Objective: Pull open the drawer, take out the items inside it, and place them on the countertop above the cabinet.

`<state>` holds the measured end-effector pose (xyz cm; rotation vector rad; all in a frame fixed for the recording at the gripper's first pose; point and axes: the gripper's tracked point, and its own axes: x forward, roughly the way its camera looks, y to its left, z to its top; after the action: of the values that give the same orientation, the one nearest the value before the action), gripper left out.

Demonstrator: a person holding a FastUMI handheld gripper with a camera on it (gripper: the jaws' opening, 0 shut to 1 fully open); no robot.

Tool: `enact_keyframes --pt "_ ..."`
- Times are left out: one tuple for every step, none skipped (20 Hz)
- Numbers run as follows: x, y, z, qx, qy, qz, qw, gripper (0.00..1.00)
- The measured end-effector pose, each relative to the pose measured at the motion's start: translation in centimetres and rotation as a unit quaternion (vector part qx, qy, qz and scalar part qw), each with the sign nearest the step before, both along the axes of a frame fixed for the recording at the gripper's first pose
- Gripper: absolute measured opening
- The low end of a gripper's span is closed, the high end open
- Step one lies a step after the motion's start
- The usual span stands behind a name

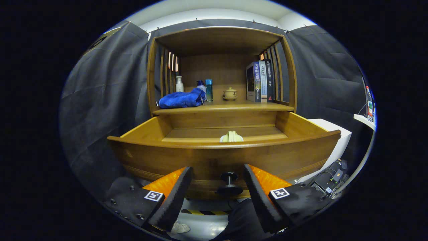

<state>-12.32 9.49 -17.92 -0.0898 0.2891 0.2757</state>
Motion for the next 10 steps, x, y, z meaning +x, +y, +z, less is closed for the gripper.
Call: enact_keyframes --pt "-0.2 0.3 0.9 0.008 -0.001 0.002 1.000 1.00" --pt "-0.2 0.4 2.0 0.016 -0.003 0.003 1.000 1.00" --pt "-0.1 0.5 3.2 0.026 -0.007 0.005 1.000 1.00" --pt "0.1 0.6 4.7 0.035 -0.015 0.004 0.999 1.00" --pt "0.6 0.6 5.9 0.040 -0.020 0.004 0.999 1.00" --pt "1.0 0.7 6.9 0.041 -0.022 0.004 0.999 1.00" --pt "1.6 0.7 7.6 0.041 -0.022 0.003 0.999 0.99" --pt "2.2 0.8 8.4 0.043 -0.023 0.001 0.999 0.99" --pt "3.0 0.7 9.2 0.046 -0.024 -0.004 0.999 0.99" --pt "3.9 0.5 9.6 0.048 -0.021 -0.012 0.999 0.99"
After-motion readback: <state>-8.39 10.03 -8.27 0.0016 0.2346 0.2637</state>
